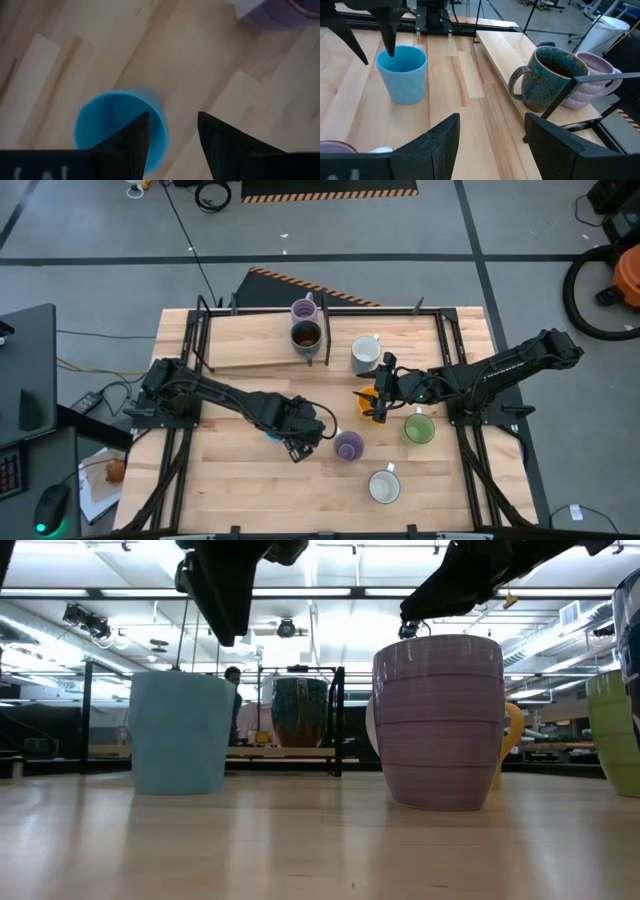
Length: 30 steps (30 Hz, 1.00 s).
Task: Place coffee mugs
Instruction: Put the light blue mug on the shelf
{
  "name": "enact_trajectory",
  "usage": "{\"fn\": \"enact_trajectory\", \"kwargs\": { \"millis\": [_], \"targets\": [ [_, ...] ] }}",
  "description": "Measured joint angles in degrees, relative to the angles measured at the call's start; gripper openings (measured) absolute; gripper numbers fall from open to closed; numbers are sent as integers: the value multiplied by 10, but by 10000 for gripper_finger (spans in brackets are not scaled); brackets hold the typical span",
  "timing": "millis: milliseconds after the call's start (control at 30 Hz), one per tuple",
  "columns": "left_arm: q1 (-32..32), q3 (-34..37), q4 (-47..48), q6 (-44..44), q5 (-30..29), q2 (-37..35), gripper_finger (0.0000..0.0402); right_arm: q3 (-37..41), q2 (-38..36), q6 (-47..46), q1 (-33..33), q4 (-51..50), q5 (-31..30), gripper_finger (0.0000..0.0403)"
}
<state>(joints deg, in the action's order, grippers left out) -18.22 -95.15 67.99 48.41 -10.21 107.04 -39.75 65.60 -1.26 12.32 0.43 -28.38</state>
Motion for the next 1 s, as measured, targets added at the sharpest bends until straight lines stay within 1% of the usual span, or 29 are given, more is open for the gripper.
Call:
{"fn": "enact_trajectory", "kwargs": {
  "millis": [67,133,300,400,500,700,833,1000],
  "targets": [
    [-1,3,1,3,-8,0,171,0,0,0,0,0,1,229],
    [-1,21,0,8,-6,-1,171,0,0,0,0,0,5,229],
    [0,74,-31,9,13,0,171,0,0,0,0,2,11,229],
    [1,74,-35,7,16,0,171,0,0,0,0,5,11,229],
    [4,76,-38,5,31,0,171,0,0,0,0,4,11,229],
    [11,101,-73,1,35,-1,168,0,0,0,0,5,11,229],
    [21,117,-88,-9,33,-1,147,0,0,0,0,5,11,229],
    [32,141,-108,-25,48,-1,102,0,0,0,0,4,11,229]
  ]
}}
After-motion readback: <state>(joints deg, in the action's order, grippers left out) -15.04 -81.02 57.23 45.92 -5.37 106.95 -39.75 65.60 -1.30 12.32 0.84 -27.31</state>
